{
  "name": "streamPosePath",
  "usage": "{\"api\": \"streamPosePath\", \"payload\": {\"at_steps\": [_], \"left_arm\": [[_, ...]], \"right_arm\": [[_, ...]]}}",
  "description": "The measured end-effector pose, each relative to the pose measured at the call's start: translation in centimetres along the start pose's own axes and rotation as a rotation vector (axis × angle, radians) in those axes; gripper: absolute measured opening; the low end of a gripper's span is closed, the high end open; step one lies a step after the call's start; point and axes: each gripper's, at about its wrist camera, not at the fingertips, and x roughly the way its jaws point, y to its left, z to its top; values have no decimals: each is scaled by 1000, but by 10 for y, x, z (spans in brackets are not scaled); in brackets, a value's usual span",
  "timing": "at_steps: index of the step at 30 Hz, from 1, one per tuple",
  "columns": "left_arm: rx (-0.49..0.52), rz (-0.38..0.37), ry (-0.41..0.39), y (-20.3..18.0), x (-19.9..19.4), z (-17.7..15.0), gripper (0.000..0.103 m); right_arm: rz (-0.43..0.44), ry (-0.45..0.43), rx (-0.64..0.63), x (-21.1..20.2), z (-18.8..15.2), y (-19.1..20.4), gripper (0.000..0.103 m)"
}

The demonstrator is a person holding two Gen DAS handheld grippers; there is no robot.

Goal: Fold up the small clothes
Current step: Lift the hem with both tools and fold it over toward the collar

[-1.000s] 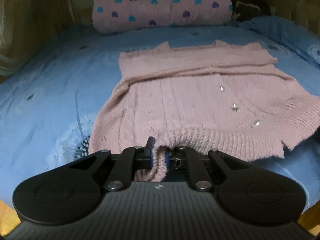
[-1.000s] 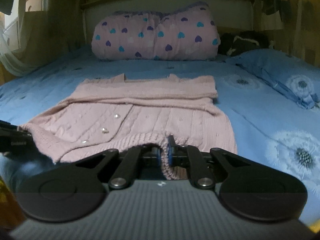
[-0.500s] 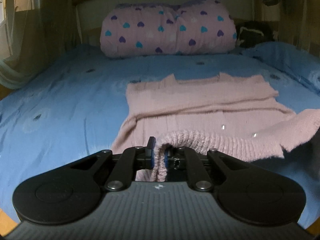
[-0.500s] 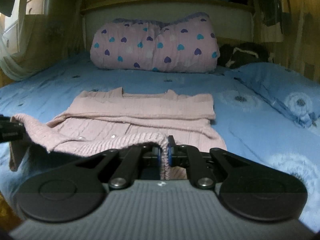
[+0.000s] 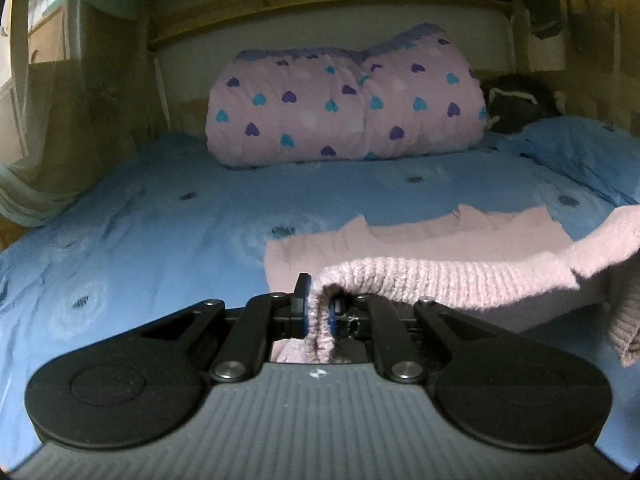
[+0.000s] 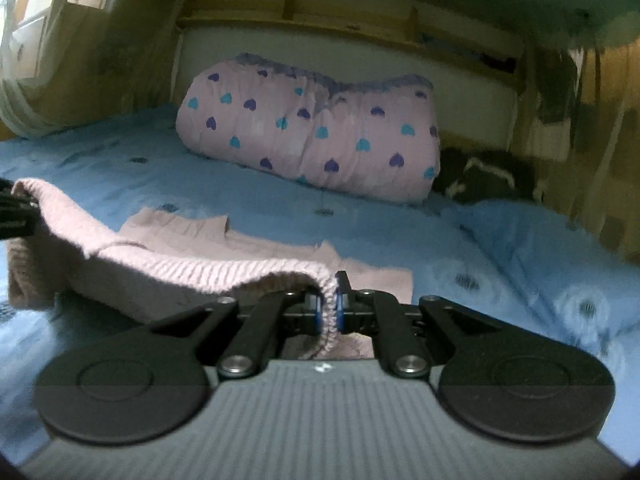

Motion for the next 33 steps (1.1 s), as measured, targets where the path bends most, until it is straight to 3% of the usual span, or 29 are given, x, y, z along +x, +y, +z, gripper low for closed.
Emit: {"api": "streamPosePath", "payload": {"at_steps": [8, 16, 27, 33], "left_arm": [[-6, 63, -48, -2, 49, 41, 10], [14, 71, -36, -19, 125, 71, 10], [48, 74, 79, -31, 245, 50, 10], [66, 57, 151, -36, 285, 28, 11]], "right_arm": [[-57, -71, -92, 41, 26, 4, 10], [-79, -33, -85, 105, 36, -8, 10], [-69, 55, -110, 195, 9, 1, 10], [-46, 142, -65, 240, -12, -3, 10]]}}
